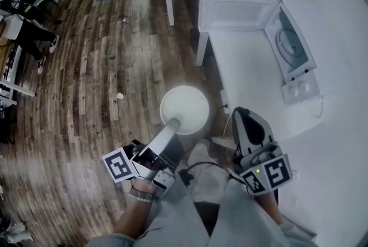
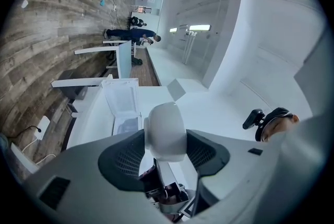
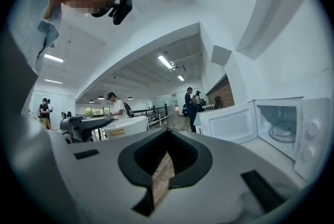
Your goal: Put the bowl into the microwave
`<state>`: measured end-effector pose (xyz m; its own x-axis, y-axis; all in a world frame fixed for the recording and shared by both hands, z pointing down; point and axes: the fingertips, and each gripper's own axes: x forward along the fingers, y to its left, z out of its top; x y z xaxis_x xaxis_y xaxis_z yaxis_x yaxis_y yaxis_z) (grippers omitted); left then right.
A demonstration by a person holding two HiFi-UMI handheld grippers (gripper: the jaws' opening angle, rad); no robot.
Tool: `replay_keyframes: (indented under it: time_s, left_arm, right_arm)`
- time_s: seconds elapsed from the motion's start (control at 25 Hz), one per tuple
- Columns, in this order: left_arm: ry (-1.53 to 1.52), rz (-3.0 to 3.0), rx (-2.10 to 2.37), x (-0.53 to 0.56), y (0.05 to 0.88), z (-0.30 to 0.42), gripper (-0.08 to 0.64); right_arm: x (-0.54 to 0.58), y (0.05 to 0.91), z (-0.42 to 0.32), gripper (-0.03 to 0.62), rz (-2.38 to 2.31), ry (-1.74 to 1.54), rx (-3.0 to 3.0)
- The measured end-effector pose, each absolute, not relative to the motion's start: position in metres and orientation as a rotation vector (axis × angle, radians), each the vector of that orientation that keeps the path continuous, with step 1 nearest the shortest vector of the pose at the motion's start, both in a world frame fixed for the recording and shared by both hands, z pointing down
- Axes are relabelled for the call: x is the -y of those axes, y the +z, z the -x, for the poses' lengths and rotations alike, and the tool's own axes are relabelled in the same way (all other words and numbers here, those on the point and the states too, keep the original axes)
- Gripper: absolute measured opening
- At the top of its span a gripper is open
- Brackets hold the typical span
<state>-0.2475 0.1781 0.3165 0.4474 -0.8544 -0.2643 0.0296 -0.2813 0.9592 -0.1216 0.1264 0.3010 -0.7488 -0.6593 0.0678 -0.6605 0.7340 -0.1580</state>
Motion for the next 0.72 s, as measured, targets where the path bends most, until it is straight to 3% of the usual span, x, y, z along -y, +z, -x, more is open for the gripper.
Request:
replay_keyframes:
  time_s: [0.72]
  left_arm:
    - [-0.921,-1.666,0.599,-0.056,0.304,0.155,0.238]
  right_arm:
    - [-0.018,0.295,0.033,0.0,-1.302,0.266,2.879]
